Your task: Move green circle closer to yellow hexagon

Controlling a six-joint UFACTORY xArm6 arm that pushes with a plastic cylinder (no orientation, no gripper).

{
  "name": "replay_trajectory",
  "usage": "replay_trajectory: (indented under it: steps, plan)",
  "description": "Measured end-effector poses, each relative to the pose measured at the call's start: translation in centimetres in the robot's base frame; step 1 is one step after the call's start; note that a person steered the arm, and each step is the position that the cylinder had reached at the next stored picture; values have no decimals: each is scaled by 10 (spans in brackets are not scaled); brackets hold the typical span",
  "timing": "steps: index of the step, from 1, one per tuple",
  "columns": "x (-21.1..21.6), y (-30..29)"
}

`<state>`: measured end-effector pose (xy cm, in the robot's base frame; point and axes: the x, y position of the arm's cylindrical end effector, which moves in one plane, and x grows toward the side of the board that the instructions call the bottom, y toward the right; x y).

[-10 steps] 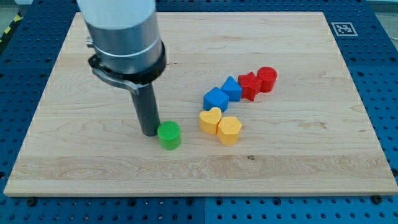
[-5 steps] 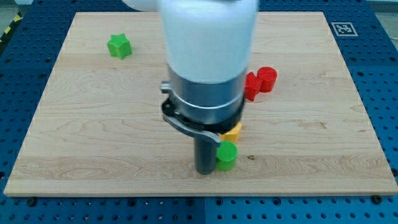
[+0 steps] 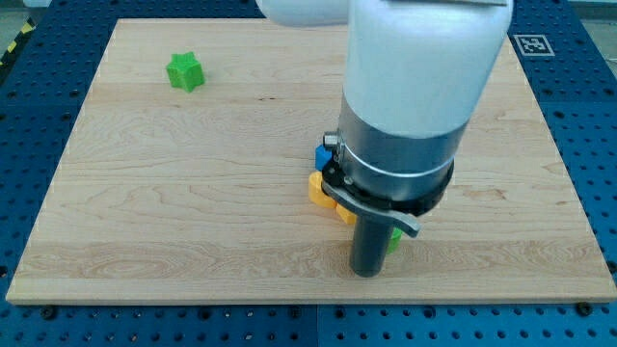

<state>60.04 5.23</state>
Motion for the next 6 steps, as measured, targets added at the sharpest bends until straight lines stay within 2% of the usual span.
replay_trajectory:
  steps: [3,5,6]
  plan:
    - [10,12]
    - [-18,14]
    - [-11,18]
